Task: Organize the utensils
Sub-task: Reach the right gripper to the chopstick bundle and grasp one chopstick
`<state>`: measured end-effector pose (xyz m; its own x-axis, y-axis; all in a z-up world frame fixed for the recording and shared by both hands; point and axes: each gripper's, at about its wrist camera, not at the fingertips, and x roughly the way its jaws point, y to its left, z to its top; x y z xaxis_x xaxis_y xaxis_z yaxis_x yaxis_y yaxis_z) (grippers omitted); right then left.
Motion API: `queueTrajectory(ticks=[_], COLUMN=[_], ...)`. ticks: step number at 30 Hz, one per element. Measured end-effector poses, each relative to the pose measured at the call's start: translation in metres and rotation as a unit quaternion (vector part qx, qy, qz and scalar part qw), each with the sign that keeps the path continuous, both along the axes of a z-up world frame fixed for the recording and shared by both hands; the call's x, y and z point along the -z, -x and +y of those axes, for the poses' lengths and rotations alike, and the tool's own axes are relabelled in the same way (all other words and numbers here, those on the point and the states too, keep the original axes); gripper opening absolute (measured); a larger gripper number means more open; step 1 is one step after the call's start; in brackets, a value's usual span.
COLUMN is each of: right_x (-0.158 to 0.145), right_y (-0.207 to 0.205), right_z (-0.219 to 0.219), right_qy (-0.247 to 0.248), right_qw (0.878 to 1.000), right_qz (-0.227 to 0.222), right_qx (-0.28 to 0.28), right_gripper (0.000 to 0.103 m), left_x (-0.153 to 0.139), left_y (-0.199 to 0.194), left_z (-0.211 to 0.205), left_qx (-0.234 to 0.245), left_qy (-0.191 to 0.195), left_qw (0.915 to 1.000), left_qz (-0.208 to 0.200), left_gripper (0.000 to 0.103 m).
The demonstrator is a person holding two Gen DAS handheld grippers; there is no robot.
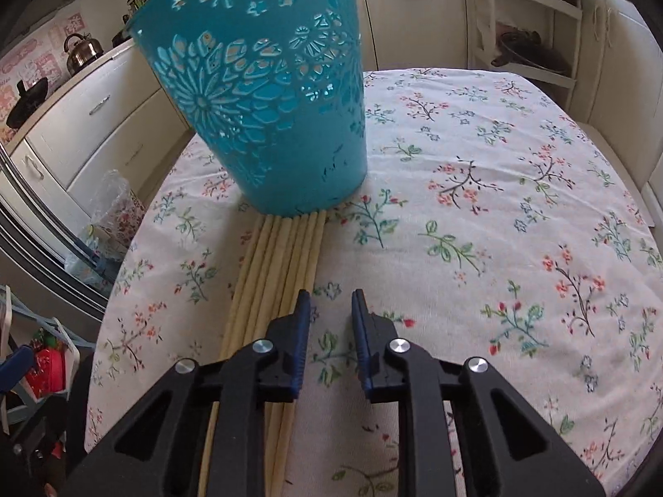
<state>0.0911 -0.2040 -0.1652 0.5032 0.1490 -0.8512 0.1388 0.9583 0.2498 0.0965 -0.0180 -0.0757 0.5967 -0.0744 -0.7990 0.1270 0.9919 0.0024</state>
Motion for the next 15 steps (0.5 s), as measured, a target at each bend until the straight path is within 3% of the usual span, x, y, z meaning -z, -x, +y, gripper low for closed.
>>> queueTrajectory(ticks=[6,11,15], right_x=[0.002,0.004,0.003], right_y=[-0.013,-0.021,-0.022], right_z=[0.003,0.011,0.007], right_qy=[0.015,0.077,0.090], right_qw=[1.000,0.995,0.991], right_qz=[-0.006,-0.007,0.007], right_qx=[-0.024,-0.059,-0.102], right_gripper=[0.021,0.012,0.008], left_x=[0.005,0.010,0.017], left_y=[-0.020,-0.034,-0.052], left_z=[-0.012,-0.024,-0.037], left_qx=[-0.001,0.001,0.024], left_qy=[-0.003,-0.010,0.007], left_qw=[1.0000,0.9999,0.9995], left_qz=[0.006,0.009,0.019], left_gripper=[0.095,0.095,0.095])
